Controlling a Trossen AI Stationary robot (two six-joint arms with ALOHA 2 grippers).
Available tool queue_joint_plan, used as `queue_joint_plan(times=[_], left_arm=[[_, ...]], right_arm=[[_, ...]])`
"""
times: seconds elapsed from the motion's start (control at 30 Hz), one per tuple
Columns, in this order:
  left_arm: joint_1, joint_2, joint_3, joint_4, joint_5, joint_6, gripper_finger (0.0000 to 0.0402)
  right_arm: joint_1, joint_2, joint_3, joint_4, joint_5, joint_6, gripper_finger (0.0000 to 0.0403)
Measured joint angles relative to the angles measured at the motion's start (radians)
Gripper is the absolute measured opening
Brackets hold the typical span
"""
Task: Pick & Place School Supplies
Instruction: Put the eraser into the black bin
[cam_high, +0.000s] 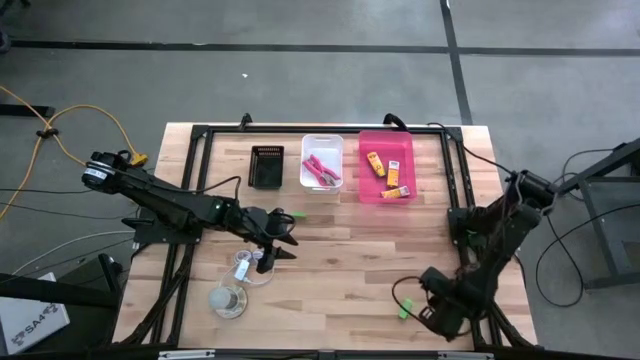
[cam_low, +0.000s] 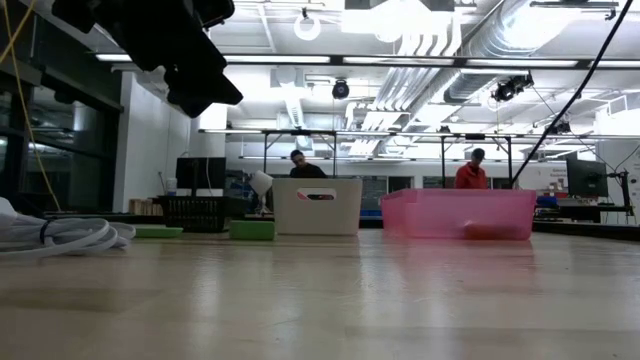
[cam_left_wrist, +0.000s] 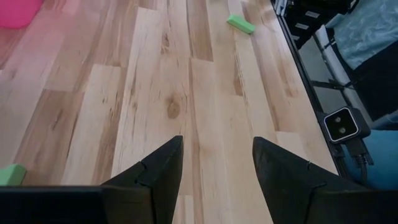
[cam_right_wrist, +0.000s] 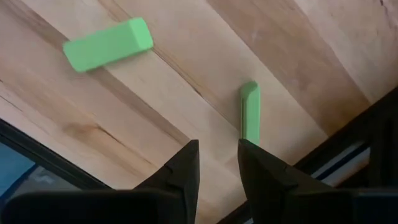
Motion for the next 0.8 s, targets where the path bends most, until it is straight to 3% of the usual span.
queue_joint_plan(times=[0.37, 0.8], left_arm=[[-0.001, 0.000, 0.000, 0.040, -0.002, -0.005, 0.0187], [-0.001, 0.000, 0.000, 0.069, -0.001, -0.008, 0.0187]], right_arm=[[0.119, 0.000, -0.060, 0.060, 0.031, 0.159, 0.0098], [0.142, 0.000, -0.180, 0.172, 0.055, 0.168, 0.0098]])
